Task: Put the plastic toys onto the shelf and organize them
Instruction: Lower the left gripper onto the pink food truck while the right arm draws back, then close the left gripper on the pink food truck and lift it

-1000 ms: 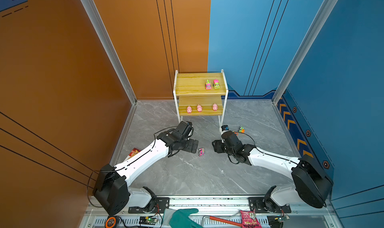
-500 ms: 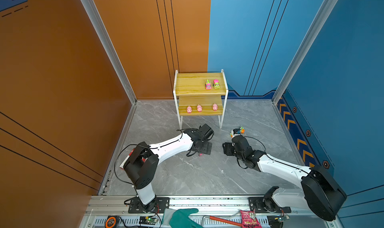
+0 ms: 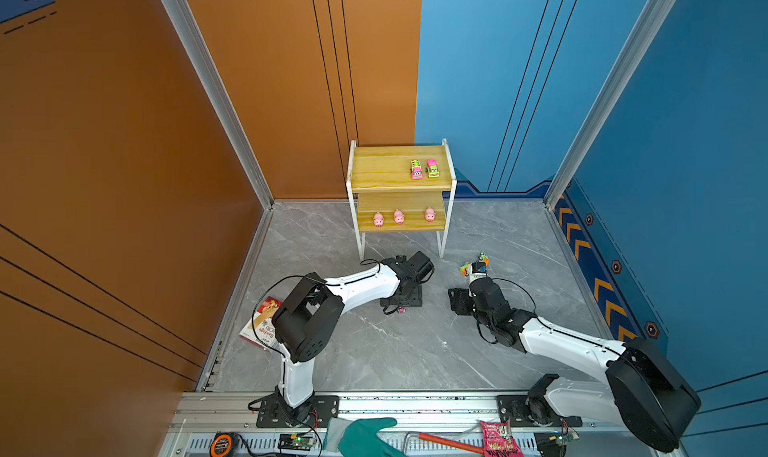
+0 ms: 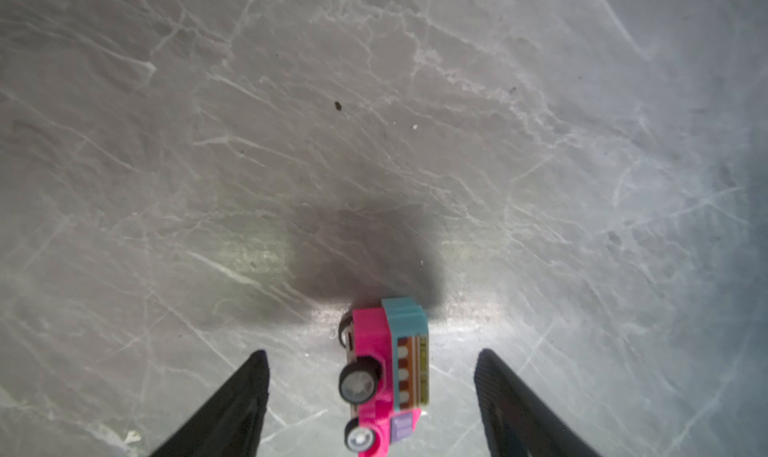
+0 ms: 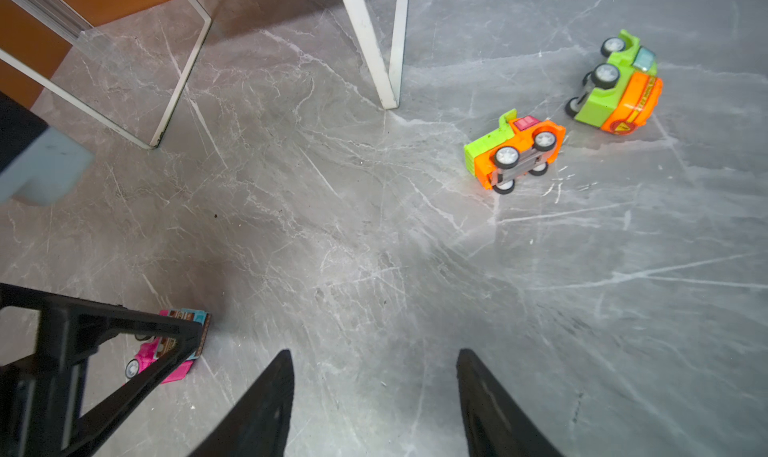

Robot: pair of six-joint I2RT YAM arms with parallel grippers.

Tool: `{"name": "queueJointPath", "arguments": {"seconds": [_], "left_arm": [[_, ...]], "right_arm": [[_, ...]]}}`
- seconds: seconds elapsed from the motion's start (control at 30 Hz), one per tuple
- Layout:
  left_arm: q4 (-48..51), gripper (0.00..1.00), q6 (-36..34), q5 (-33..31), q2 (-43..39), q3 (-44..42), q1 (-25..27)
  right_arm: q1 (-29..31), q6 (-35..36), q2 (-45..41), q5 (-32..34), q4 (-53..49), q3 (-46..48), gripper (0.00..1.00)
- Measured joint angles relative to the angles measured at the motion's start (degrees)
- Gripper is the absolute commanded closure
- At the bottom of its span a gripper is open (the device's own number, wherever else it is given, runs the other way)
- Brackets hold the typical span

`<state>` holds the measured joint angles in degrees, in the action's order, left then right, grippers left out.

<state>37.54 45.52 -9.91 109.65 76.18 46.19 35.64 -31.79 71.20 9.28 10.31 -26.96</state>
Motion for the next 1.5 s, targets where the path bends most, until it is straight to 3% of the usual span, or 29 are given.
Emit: {"name": "queueJointPath", "arguments": {"seconds": [0.43,0.67,1.07,1.23,1.5], "left_arm": [[0.0,0.67,3.5,-0.5,4.4,2.4,-0.5],[-2.1,0.68,3.5,3.5,2.9,0.7,-2.8],[-24.4,0.67,10.0,19.1,-13.4,-20.0,-14.8],[-35.2,0.65,15.2,22.9,-16.3,-25.6,-15.6],[-49.0,0.65,23.5,23.8,-18.5,-32.4,-16.0]], "right_arm": [[-0.1,0.0,2.3,-1.2,4.7,0.7,0.37],[0.9,0.1,4.1,-2.0,6.4,0.7,0.37],[4.2,0.0,13.1,-11.2,24.3,-0.2,0.36],[8.0,-2.3,16.2,-13.3,31.3,-1.5,0.36],[11.6,-4.6,16.7,-13.2,32.7,-4.9,0.36]]}}
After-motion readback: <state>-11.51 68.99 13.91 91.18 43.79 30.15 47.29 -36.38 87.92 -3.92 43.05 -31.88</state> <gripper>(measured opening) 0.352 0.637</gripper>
